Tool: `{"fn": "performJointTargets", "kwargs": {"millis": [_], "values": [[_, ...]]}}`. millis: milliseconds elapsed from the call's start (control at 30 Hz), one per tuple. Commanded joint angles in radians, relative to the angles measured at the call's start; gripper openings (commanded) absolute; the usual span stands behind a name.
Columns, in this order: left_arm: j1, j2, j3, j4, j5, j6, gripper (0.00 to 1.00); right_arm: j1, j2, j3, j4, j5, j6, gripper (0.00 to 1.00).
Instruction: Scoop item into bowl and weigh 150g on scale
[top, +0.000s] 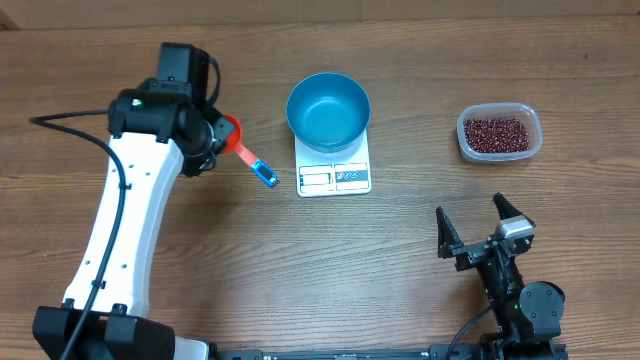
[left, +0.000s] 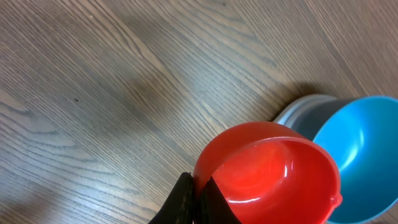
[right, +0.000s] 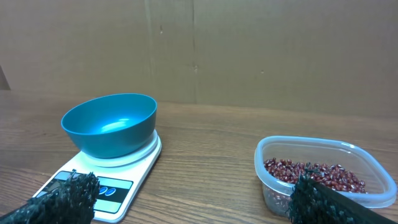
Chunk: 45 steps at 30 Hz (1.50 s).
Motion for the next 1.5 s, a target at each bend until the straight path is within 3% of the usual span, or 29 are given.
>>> {"fn": "performJointTargets", "kwargs": {"millis": [0,367,600,867,1233,1467], "values": [[-0.029,-0.015,0.011,0.001,-0.031,-0.045,0.04,0.005,-0.013,-0.01,0.005,-0.002,-0.002,1.0],[-0.162,-0.015,0.011,-0.032,-0.04,-0.271,0.04,0.005,-0.013,-0.01,0.005,-0.002,-0.002,1.0],[-0.22,-0.015,0.011,-0.188,-0.079,-0.596,0.04,0.005,-0.012,-0.01,0.005,-0.002,-0.002,1.0],[-0.28,-0.015,0.011,-0.233,-0.076,-0.685,0.04,0.005,-0.012,-0.01,0.005,-0.002,-0.002,1.0],[-0.333,-0.015,0.011,-0.262,-0.026,-0.702,0.04,0.005,-0.013,-0.01,0.006,-0.01,0.001,1.0],[-0.333,-0.015,0.011,-0.262,-0.013,-0.728,0.04,0.005,-0.012,-0.01,0.021,-0.159,0.444,1.0]]}}
